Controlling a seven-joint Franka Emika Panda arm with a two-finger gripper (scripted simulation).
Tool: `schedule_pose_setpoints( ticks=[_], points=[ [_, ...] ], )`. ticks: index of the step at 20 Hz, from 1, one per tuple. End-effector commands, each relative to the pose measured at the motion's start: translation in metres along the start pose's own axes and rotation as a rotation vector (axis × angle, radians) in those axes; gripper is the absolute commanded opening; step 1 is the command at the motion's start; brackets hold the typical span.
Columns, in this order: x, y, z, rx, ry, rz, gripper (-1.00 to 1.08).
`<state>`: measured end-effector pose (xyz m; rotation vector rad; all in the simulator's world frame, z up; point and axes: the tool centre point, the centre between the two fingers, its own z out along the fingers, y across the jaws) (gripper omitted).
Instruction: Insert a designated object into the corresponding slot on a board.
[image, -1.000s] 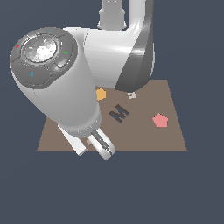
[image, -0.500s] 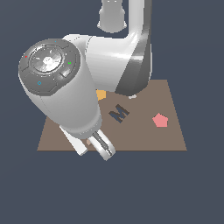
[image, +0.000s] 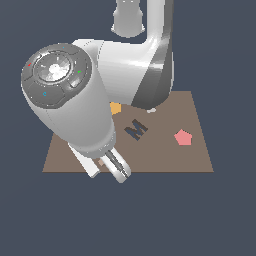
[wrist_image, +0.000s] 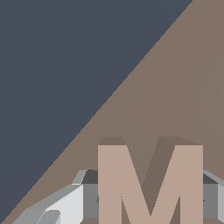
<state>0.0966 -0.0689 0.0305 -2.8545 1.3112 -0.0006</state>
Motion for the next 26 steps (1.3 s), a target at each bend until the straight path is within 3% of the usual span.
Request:
schedule_pose_setpoints(
  ticks=[1, 13, 26],
  points=[
    [-0.001, 0.001, 0.0, 0.0, 0.0, 0.012, -1.0],
    [-0.016, 0.012, -0.002, 0.0, 0.0, 0.212, -1.0],
    [-0.055, 0.026, -0.005, 0.001, 0.001, 0.649, -1.0]
  ],
)
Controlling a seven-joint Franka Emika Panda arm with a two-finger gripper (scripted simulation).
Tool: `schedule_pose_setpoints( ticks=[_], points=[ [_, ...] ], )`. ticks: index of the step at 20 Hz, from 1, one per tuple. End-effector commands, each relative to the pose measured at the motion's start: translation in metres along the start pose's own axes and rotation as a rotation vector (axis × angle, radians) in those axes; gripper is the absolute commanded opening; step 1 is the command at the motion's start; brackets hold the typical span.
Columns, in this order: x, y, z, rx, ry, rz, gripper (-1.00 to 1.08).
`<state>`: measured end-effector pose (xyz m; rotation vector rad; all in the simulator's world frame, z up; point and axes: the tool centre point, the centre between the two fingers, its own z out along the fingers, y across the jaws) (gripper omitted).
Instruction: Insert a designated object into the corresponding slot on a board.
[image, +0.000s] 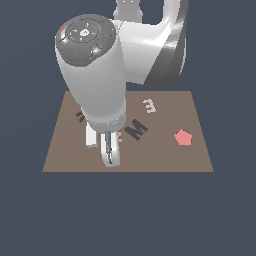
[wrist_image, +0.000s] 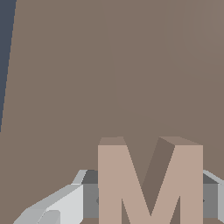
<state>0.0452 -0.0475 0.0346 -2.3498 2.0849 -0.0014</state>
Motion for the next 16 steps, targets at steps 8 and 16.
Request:
schedule_pose_setpoints(
  ticks=[8, 16],
  points=[
    [-0.029, 0.018, -0.003, 0.001, 0.0, 0.356, -1.0],
    [-0.053, 0.023, -0.004, 0.001, 0.0, 0.602, -1.0]
  ],
)
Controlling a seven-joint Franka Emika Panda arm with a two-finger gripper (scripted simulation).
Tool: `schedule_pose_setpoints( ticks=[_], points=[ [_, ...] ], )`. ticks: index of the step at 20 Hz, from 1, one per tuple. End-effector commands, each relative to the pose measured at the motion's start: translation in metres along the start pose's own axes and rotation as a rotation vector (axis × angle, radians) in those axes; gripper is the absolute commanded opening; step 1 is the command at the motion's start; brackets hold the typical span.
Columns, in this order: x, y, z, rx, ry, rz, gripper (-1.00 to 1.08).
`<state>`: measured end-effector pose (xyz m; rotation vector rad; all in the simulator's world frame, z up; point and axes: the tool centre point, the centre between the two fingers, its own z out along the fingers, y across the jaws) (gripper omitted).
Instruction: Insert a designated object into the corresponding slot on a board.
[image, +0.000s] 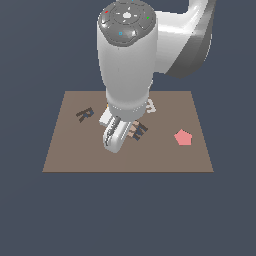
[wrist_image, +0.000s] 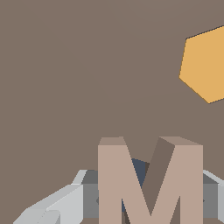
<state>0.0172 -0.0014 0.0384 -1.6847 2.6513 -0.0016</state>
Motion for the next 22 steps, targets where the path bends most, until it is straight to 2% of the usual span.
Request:
schedule_pose_setpoints(
  ticks=[1, 11, 22],
  points=[
    [-0.005, 0.004, -0.001, 0.0, 0.0, 0.069, -1.0],
    [-0.02, 0.012, -0.002, 0.0, 0.0, 0.242, -1.0],
    [-0.025, 0.014, -0.001, 0.0, 0.0, 0.286, -1.0]
  ],
)
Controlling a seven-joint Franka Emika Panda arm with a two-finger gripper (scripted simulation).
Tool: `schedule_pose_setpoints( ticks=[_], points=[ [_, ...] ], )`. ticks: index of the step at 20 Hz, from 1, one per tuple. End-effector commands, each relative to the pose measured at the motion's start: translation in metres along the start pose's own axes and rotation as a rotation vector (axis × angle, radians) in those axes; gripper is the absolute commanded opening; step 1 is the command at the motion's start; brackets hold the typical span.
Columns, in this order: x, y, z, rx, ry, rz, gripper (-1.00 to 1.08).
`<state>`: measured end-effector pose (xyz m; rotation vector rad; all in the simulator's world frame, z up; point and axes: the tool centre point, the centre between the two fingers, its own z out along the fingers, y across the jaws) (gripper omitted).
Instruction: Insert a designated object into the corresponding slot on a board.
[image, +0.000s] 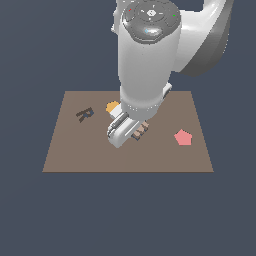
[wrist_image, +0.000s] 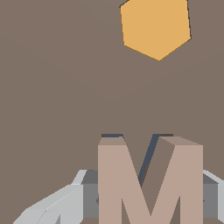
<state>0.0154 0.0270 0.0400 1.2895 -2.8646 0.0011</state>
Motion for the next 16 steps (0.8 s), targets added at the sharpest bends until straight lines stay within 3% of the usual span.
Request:
schedule_pose_setpoints(
  ticks=[1, 6, 7, 16],
  points=[
    [0.0, -0.0002, 0.0014, 0.0, 0.0, 0.001, -1.0],
    [-0.0003, 0.0, 0.0096, 0.0, -0.002, 0.005, -1.0],
    [-0.0003, 0.0, 0.0096, 0.0, -0.002, 0.005, 1.0],
    [-0.0003, 0.0, 0.0096, 0.0, -0.002, 0.005, 1.0]
  ],
)
